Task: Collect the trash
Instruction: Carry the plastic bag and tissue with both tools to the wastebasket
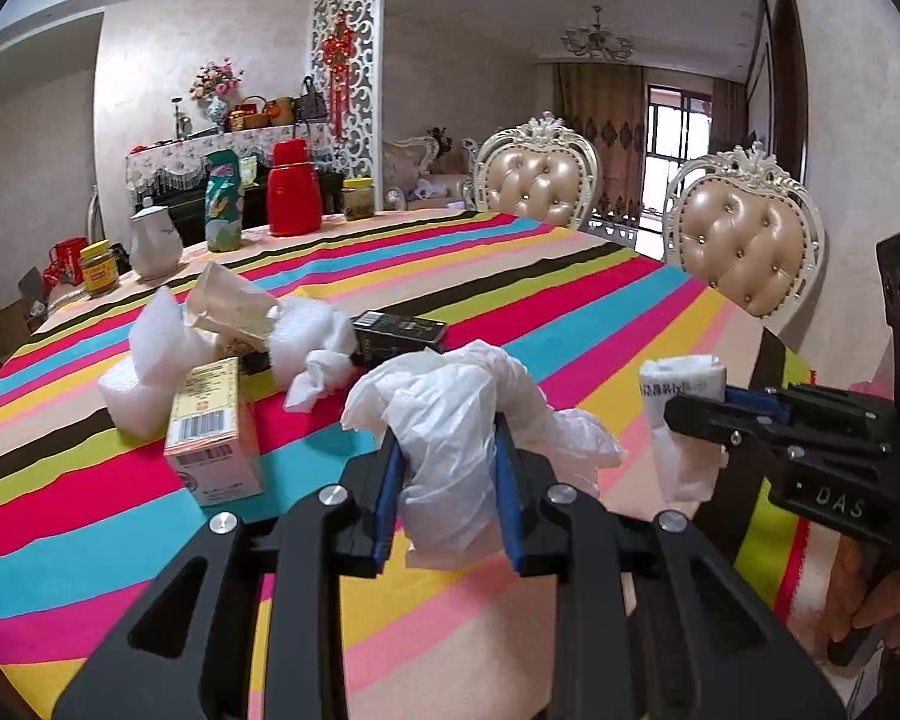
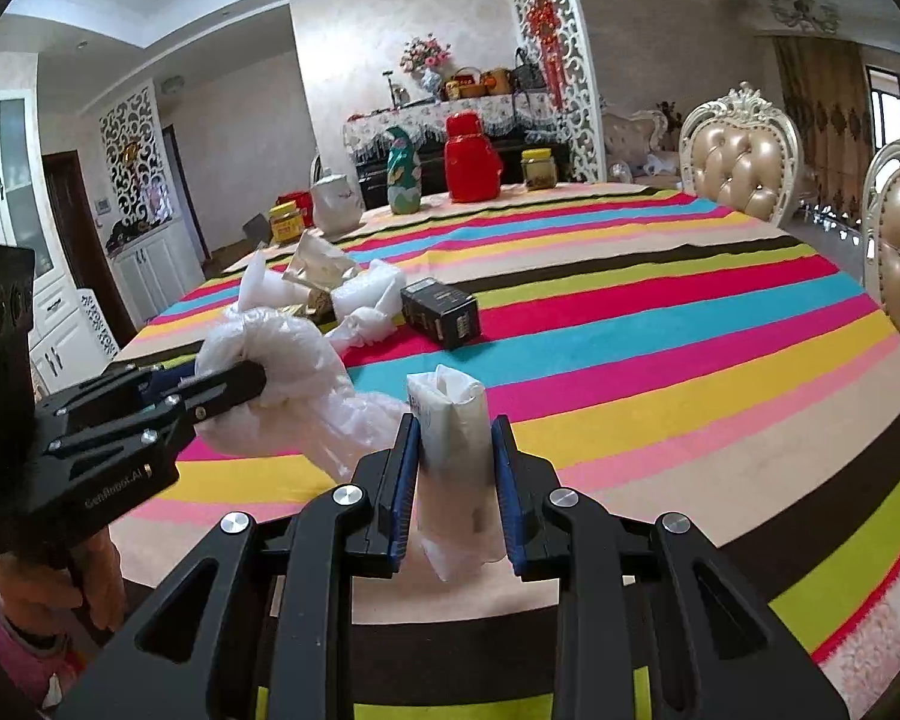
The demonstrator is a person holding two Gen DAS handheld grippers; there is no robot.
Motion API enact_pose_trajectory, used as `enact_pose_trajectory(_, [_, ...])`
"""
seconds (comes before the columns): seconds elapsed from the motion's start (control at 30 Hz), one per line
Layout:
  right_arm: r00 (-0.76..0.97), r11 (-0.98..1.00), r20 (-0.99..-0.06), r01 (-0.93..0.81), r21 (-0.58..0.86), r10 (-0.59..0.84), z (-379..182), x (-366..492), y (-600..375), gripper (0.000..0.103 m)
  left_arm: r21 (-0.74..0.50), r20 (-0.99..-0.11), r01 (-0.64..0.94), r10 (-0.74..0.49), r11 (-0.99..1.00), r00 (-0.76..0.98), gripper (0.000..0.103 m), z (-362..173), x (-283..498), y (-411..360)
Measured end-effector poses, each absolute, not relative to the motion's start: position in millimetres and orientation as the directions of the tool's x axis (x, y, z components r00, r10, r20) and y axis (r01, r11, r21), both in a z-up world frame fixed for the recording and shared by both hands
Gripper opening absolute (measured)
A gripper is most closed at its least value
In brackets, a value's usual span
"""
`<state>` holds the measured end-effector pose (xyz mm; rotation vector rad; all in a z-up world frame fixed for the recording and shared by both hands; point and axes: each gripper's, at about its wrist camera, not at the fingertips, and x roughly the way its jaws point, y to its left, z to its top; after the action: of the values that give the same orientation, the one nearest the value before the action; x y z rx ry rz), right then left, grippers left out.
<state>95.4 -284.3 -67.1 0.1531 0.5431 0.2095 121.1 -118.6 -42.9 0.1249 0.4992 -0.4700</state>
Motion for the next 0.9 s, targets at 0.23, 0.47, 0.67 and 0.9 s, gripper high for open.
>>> enact_pose_trajectory(0.23, [0.869,0.973,-0.457,-0.103,0.209,0.190,-62,74,-312,0.026,-0.004,-0.479,0.528,-0.465,0.849,0.744,0.027,-41,108,-143])
enact_pose_trajectory(0.47, [0.906,0.974,-0.407,-0.024,0.227,0.117,-58,44,-349,0.026,0.018,-0.452,0.606,-0.534,0.795,0.714,0.027,-41,90,-183])
enact_pose_trajectory(0.67, [0.923,0.975,-0.383,0.053,0.216,0.034,-54,14,-384,0.026,0.022,-0.456,0.670,-0.589,0.742,0.667,0.027,-40,79,-220])
enact_pose_trajectory(0.9, [0.922,0.962,-0.379,0.170,0.215,-0.078,-56,-23,-426,0.026,0.016,-0.458,0.744,-0.656,0.668,0.599,0.027,-40,67,-263])
